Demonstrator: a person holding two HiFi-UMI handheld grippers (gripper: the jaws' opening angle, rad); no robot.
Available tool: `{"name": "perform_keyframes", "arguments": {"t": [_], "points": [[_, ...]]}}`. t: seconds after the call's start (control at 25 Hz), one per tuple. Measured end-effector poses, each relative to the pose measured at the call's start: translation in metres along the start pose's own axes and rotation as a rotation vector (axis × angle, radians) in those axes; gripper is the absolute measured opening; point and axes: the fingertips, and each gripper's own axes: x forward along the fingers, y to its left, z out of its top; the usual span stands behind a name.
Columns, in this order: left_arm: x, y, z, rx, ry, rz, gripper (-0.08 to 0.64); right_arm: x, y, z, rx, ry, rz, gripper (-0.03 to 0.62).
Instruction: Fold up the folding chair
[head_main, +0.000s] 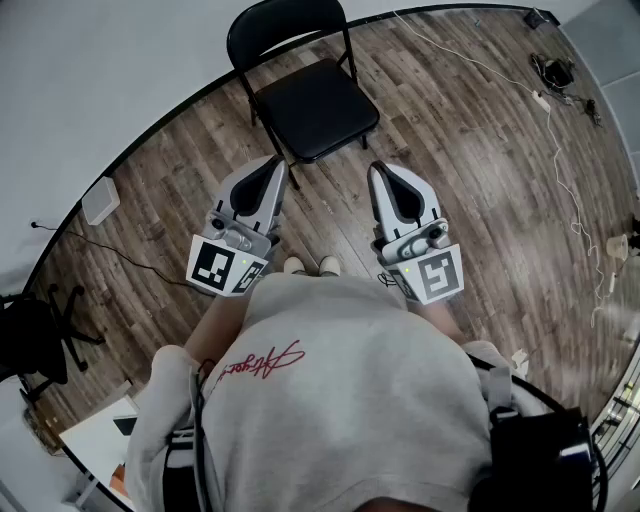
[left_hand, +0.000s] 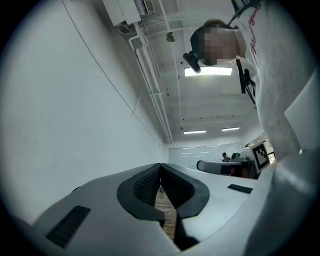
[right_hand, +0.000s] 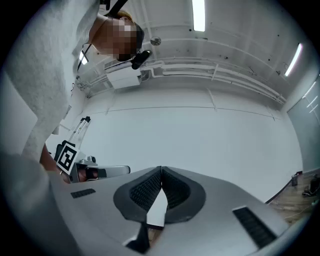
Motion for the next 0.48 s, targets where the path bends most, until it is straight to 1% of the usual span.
{"name": "perform_keyframes", "arguments": {"t": [0.48], "points": [[0.010,-0.011,-0.001,0.009,-0.001,-0.021,0.017,-0.002,-0.006,0.000,-0.001,0.010,0.007,0.017]]}}
